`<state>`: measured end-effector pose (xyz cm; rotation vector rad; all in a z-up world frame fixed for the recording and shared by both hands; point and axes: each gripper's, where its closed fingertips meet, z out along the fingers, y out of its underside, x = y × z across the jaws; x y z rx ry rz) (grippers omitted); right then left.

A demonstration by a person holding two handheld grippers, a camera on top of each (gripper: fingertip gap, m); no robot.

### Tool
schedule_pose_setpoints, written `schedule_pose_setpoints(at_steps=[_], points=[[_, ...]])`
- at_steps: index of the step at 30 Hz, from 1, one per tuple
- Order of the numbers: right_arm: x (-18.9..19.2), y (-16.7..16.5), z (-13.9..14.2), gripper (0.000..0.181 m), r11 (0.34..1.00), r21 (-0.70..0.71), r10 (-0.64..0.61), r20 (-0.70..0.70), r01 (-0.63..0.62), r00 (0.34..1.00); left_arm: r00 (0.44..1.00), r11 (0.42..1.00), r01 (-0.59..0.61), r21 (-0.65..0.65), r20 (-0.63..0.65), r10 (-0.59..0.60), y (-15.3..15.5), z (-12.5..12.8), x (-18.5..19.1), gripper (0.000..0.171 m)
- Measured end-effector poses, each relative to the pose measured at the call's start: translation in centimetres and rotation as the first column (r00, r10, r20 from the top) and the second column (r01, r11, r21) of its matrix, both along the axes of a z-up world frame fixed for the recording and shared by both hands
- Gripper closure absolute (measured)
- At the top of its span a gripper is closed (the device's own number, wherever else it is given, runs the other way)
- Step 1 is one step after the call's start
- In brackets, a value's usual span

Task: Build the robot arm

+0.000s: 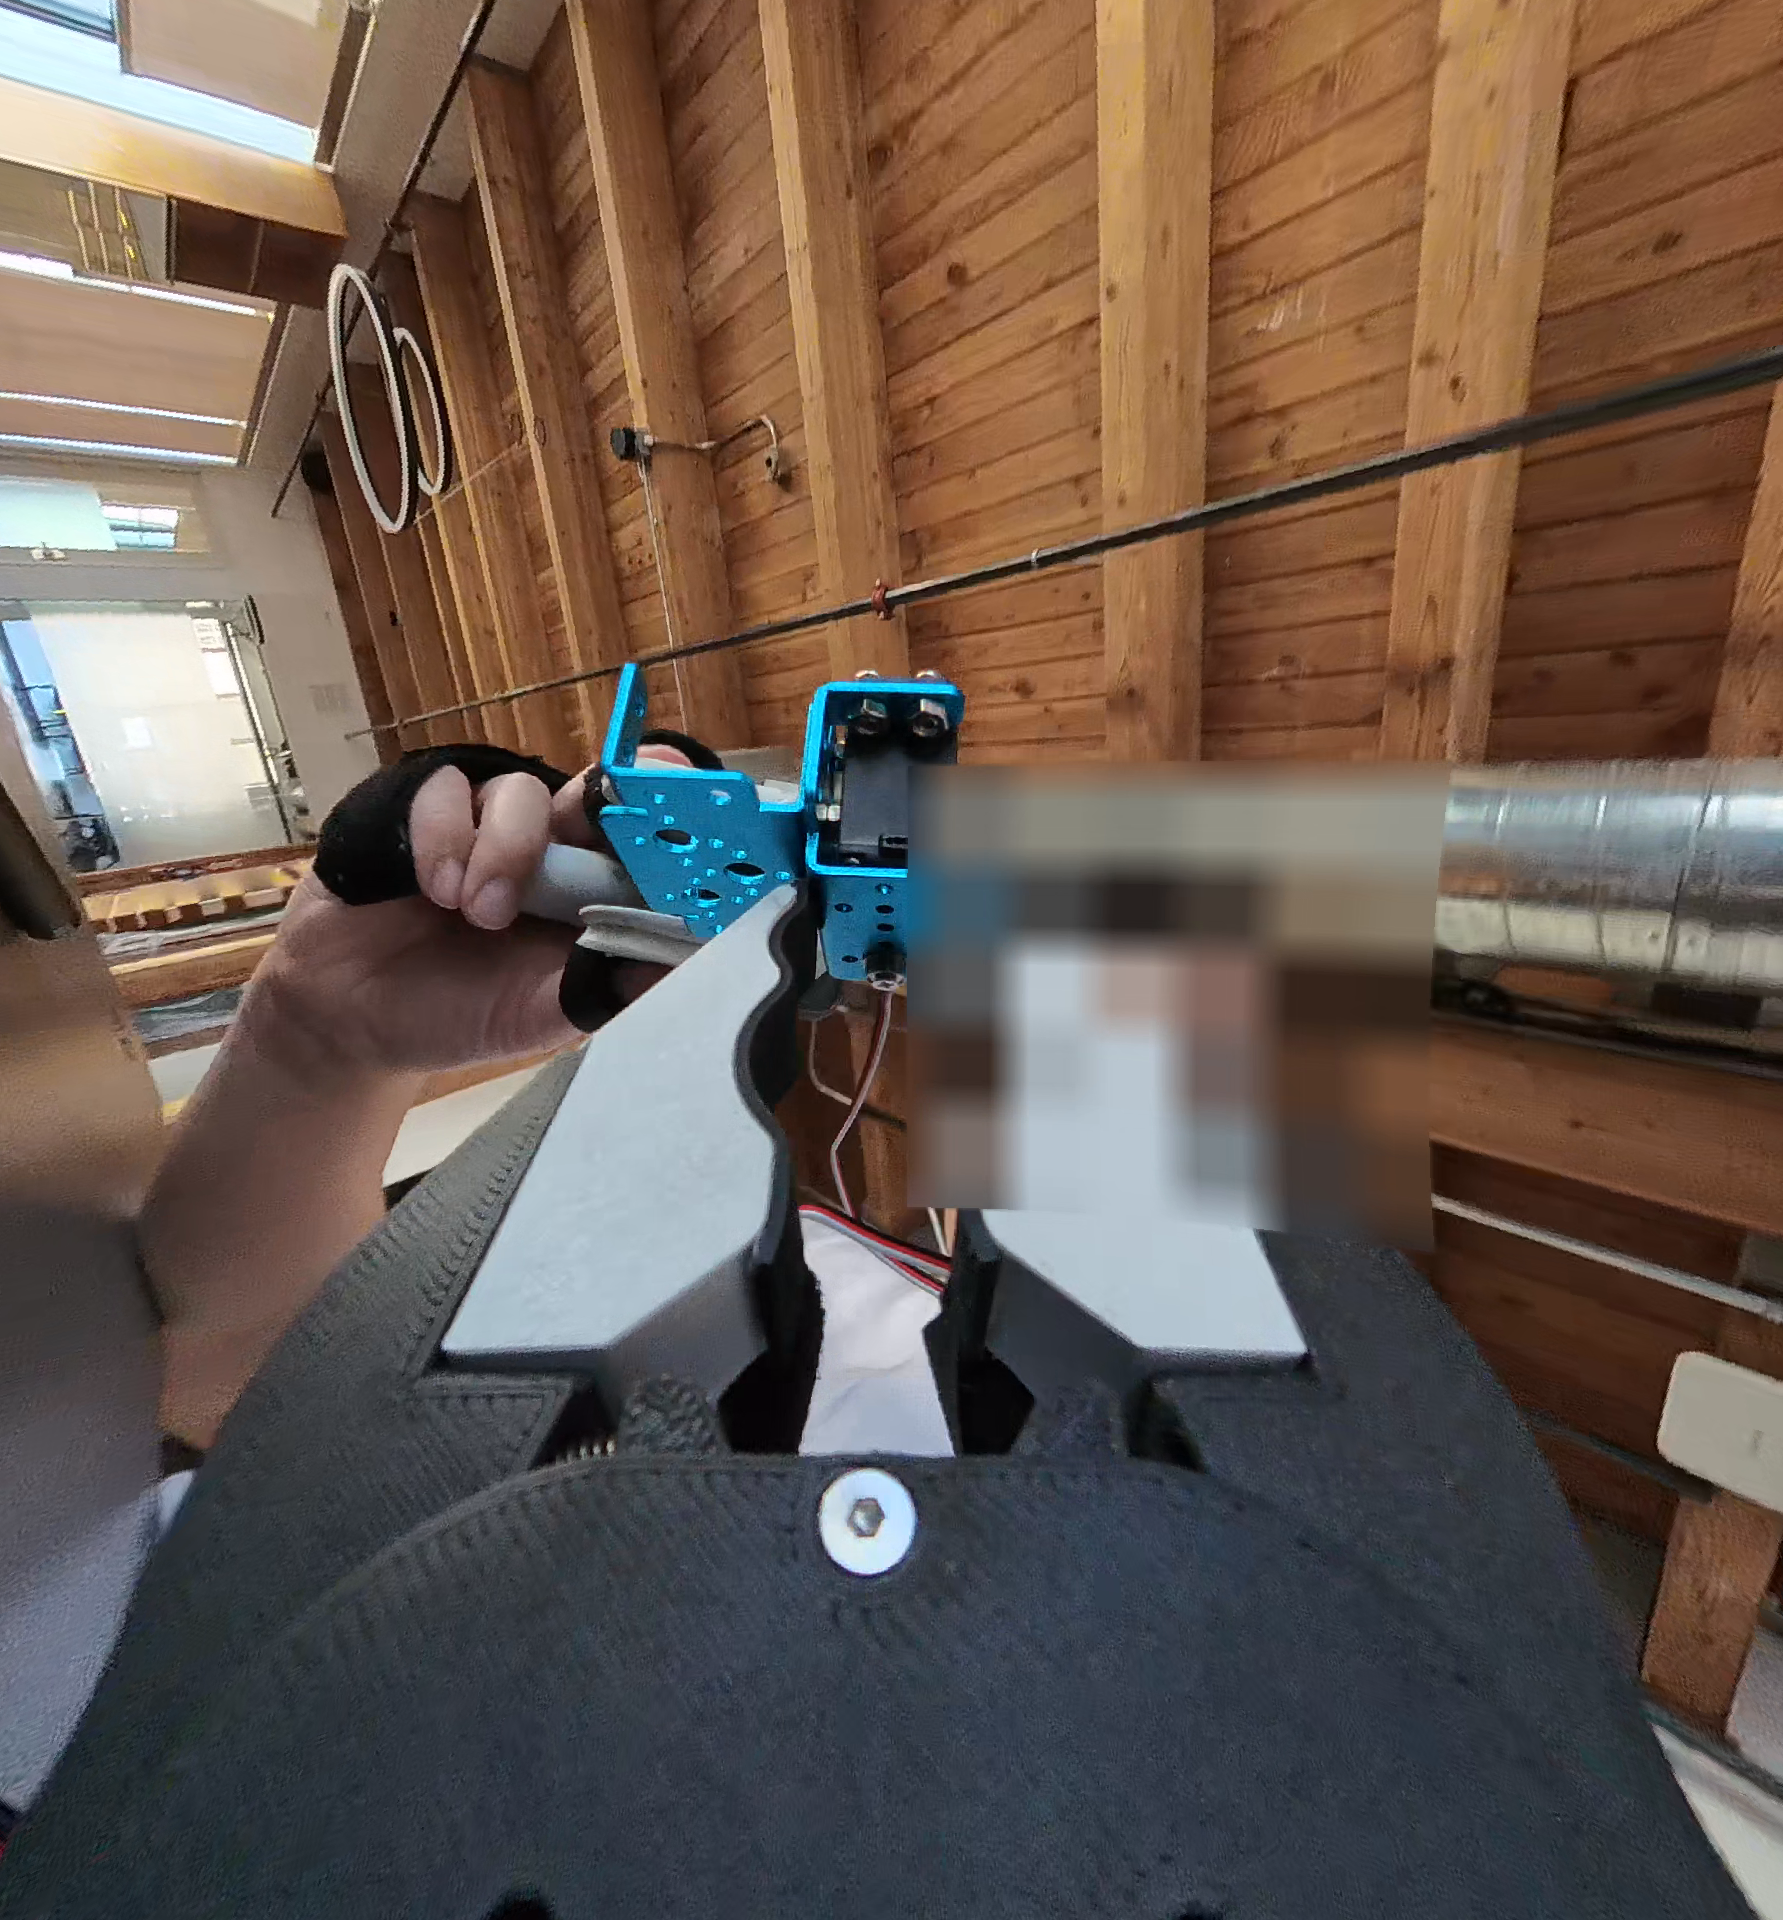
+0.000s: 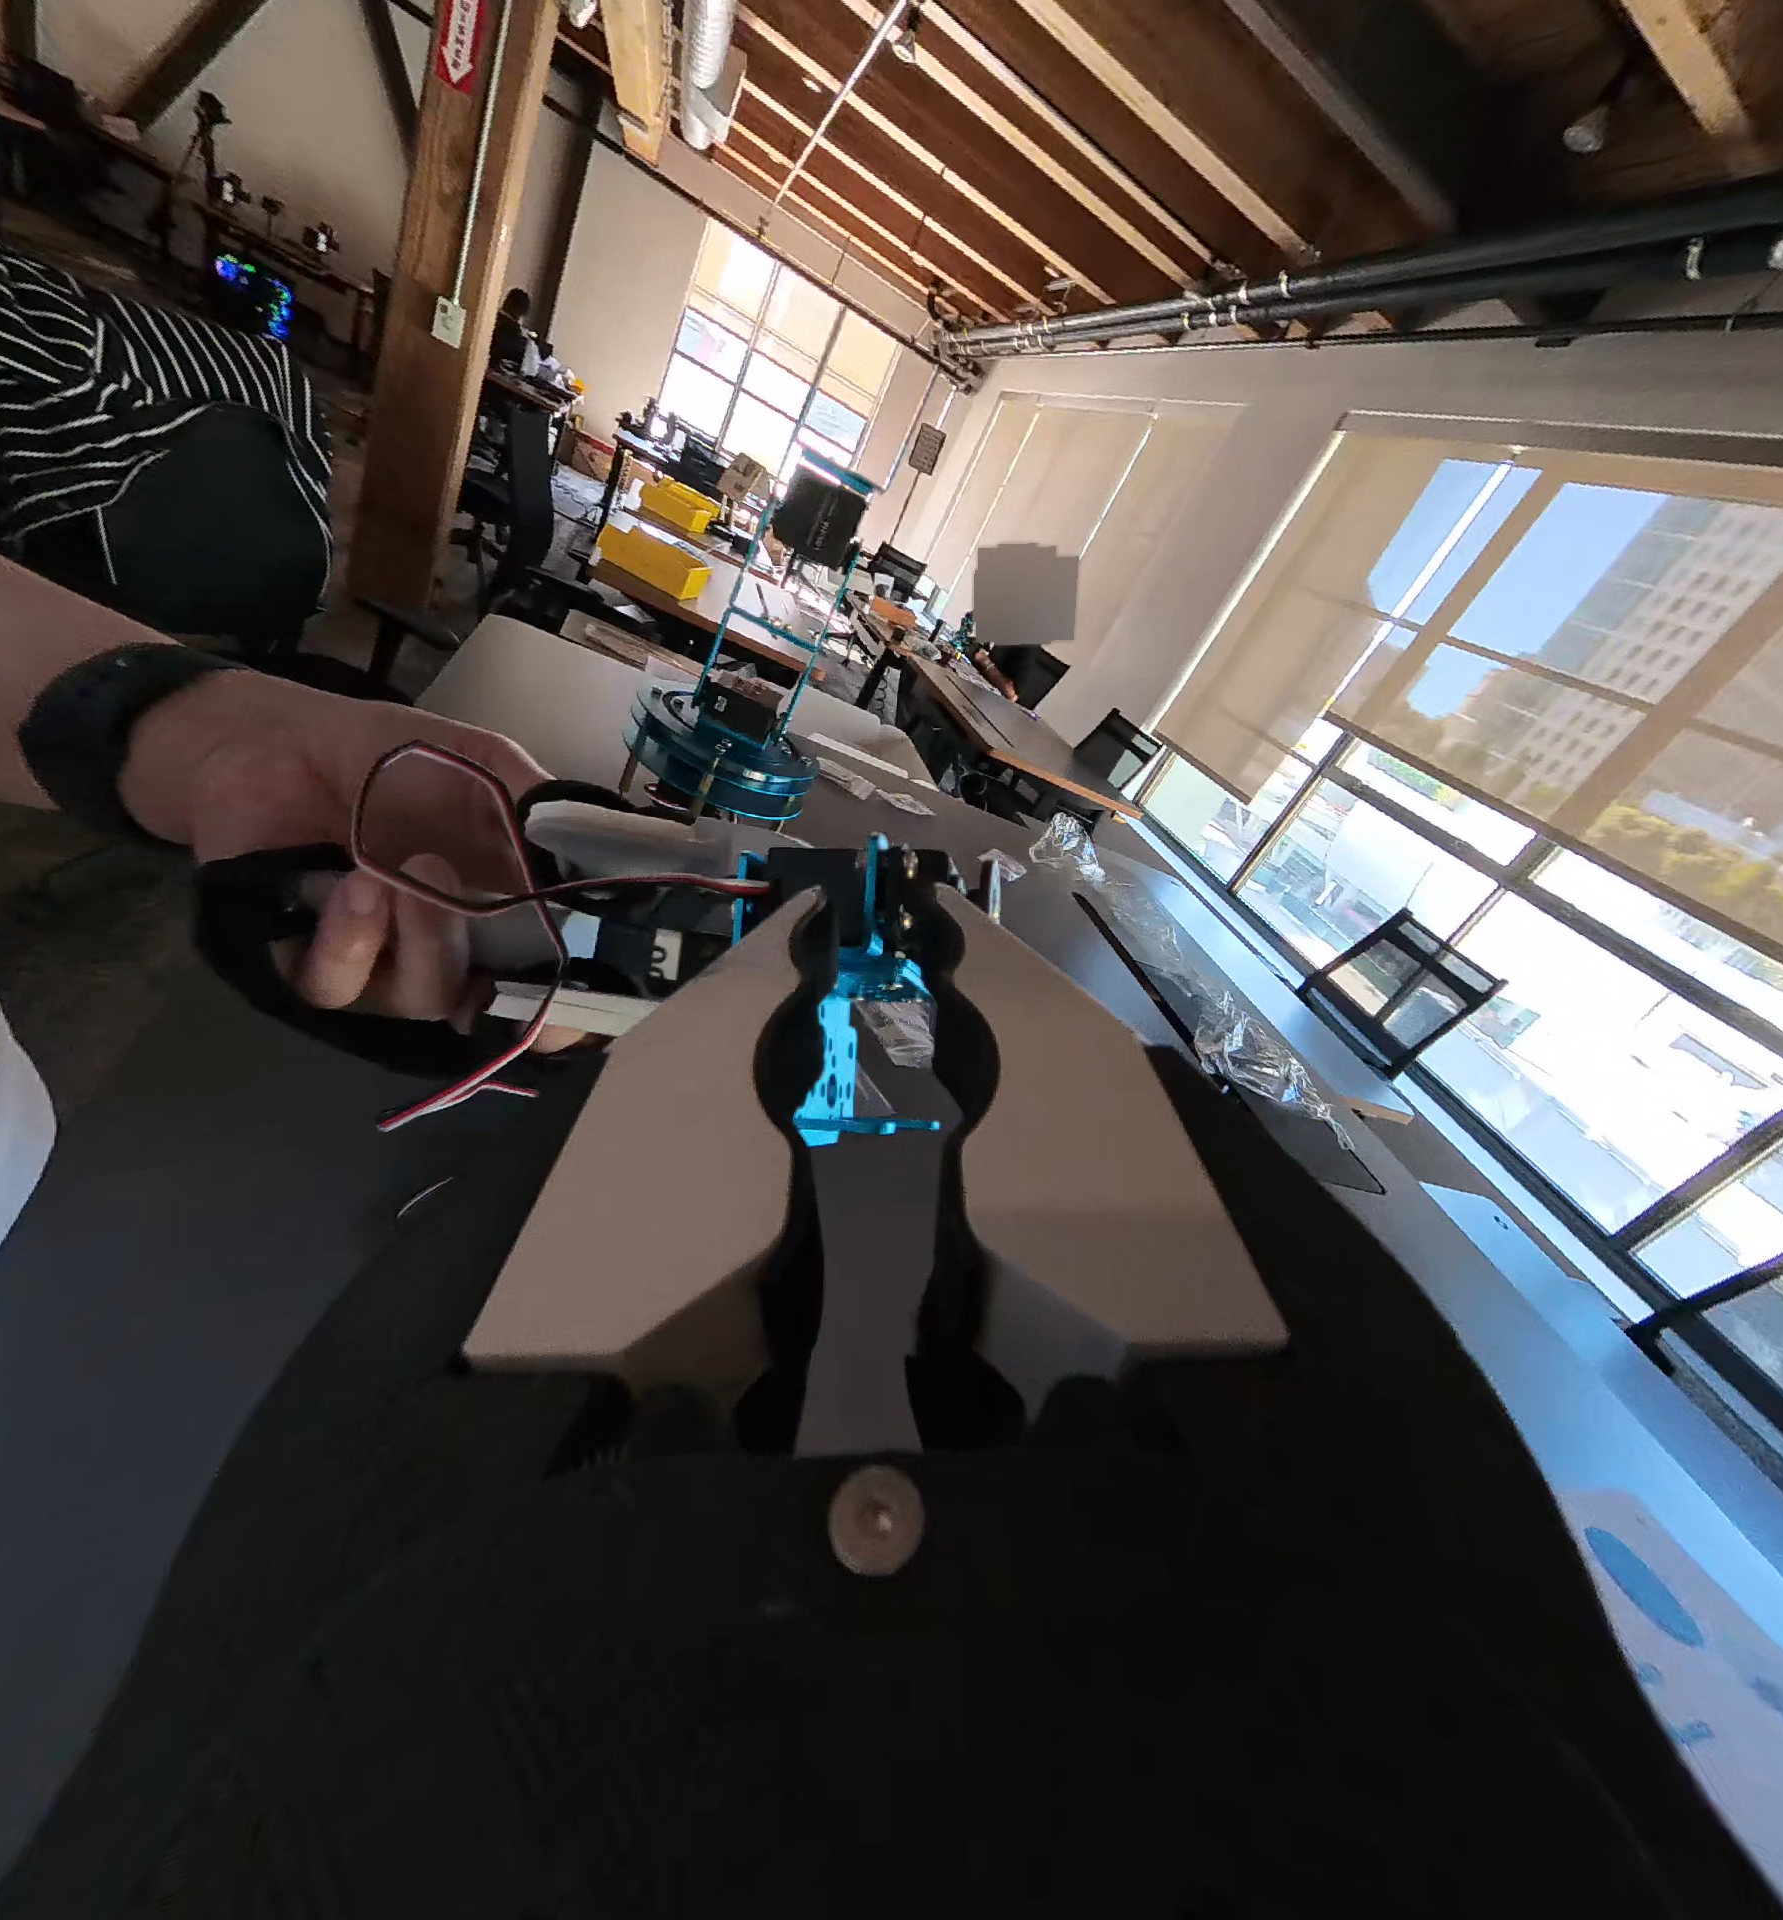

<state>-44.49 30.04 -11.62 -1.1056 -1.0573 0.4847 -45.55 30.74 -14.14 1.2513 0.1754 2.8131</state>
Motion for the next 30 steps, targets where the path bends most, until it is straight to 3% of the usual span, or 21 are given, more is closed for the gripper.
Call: schedule_pose_setpoints(at_steps=[1, 7, 11, 17, 30], points=[[0.1, 0.1, 0.0, 0.167, 1.0, -0.007, -0.006, -0.004, 0.006, 1.0, 1.0, 1.0, -0.006, -0.027, 0.003, 0.006, 0.0, 0.0, 0.2, 0.146], [1.1, 1.1, 0.0, 0.163, 0.998, -0.052, -0.029, -0.008, 0.029, 1.0, 1.0, 0.99, 0.002, -0.141, 0.026, 0.002, -0.2, 0.0, 1.1, 0.147], [1.3, 1.2, -0.3, 0.17, 0.99, -0.139, 0.004, -0.028, -0.008, 1.0, 0.999, 0.982, 0.01, -0.19, 0.032, -0.005, -0.3, -0.2, 1.6, 0.146], [1.0, 1.2, -0.4, 0.159, 0.992, -0.128, 0.002, -0.007, -0.003, 1.0, 1.0, 0.979, -0.023, -0.204, 0.015, 0.026, -0.2, -0.2, 1.7, 0.146], [1.0, 1.4, -0.6, 0.17, 0.989, -0.145, -0.014, -0.014, 0.012, 1.0, 0.999, 0.984, -0.04, -0.171, -0.011, 0.039, -0.6, -0.8, 1.7, 0.146]])
